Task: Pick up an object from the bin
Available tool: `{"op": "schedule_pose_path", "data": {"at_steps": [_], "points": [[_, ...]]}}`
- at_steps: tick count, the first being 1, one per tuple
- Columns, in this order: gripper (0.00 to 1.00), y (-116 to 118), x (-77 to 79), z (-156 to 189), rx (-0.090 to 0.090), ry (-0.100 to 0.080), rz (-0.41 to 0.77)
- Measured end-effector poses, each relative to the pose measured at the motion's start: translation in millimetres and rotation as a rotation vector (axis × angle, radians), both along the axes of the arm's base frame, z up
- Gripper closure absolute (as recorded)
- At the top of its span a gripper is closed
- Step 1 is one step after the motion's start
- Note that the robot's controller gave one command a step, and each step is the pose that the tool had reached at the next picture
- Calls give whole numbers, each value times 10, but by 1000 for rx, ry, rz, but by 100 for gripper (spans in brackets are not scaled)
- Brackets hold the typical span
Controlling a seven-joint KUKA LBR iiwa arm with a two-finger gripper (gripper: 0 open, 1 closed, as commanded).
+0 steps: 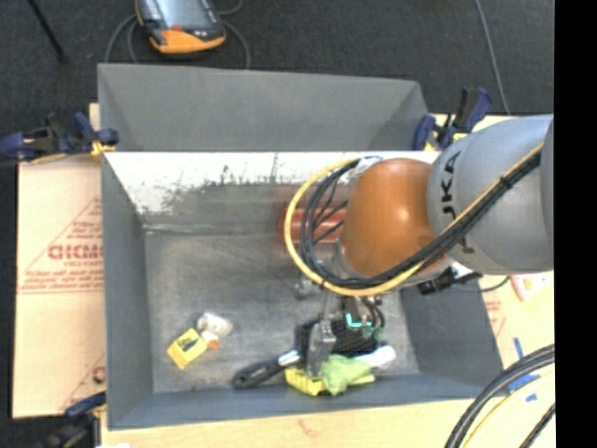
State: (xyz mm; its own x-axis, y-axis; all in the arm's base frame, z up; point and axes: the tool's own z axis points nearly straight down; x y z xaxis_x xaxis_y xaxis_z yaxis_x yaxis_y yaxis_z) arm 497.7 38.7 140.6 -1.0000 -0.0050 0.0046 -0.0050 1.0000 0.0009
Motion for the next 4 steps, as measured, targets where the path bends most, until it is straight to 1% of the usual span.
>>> {"op": "schedule_pose_path", "data": {"at_steps": [1, 2, 3, 4], "points": [[0, -1, 19, 30, 0, -7, -1], [100, -374, -154, -442, 1, -46, 122], [100, -374, -155, -442, 2, -46, 121], [100, -395, -191, 44, -1, -5, 155]]}}
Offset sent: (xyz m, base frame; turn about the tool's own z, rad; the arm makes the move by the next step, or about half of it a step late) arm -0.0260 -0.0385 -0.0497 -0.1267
